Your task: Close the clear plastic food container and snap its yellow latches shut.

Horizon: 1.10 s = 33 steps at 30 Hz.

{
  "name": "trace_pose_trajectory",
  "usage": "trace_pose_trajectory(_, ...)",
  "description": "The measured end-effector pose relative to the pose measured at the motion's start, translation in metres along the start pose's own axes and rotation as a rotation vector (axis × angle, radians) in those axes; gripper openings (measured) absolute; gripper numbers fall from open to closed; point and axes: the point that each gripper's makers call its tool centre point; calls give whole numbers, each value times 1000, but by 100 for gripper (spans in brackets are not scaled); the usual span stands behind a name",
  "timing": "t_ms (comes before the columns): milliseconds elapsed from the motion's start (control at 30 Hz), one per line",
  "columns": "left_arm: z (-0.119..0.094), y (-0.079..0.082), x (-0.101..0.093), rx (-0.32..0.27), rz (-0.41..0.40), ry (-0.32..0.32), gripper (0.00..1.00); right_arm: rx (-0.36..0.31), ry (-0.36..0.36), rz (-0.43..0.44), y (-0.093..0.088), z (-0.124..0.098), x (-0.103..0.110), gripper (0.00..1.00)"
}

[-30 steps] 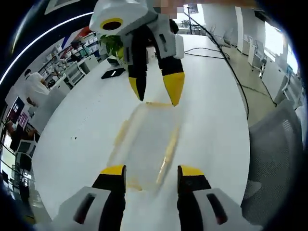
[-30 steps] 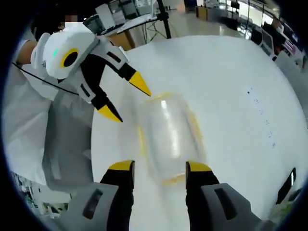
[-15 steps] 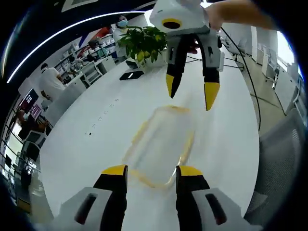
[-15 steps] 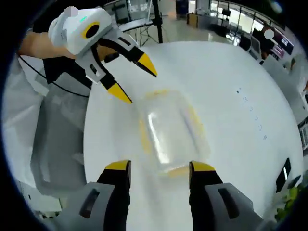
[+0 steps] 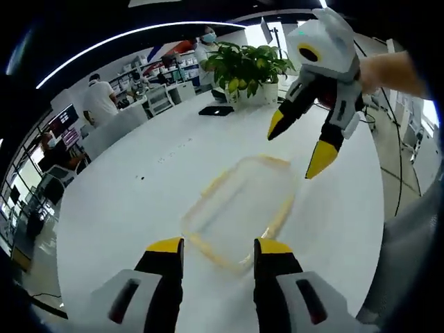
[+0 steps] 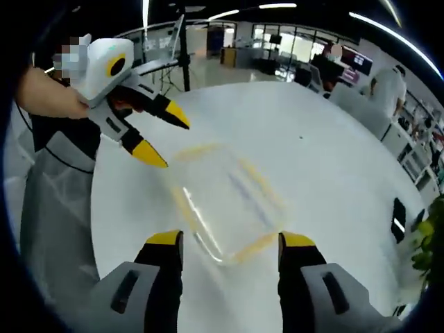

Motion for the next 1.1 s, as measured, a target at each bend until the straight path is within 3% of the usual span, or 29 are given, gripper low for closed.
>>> trace_pose_trajectory(67, -1, 1, 5, -34, -3, 46, 33, -31, -24, 32, -2, 1, -1, 51)
trace_pose_trajectory(200, 2, -5, 2, -47, -65, 44, 34, -78, -61, 101, -10, 4, 1, 51)
trace_pose_trajectory(500, 5, -20, -4, -56, -122, 47, 33, -64, -79, 118, -31, 15, 10, 50)
trace_pose_trajectory(867, 14, -32, -8, -90, -212, 72, 33, -148, -162, 217, -34, 29, 7, 49)
trace_pose_trajectory(1000, 18, -35, -10, -103, -233, 61, 32, -123, -183, 227, -44, 38, 7, 47)
trace_pose_trajectory(1100, 22, -35, -13, -108, -237, 42, 33, -144, -180, 244, -43, 39, 7, 44)
Point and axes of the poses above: the point that each gripper's makers call its tool centre point, and the gripper's own axes: z roughly forward along the fingers, x roughly to its left, y roughly out of its top, and after that the axes turned 7 degrees about x, right-handed
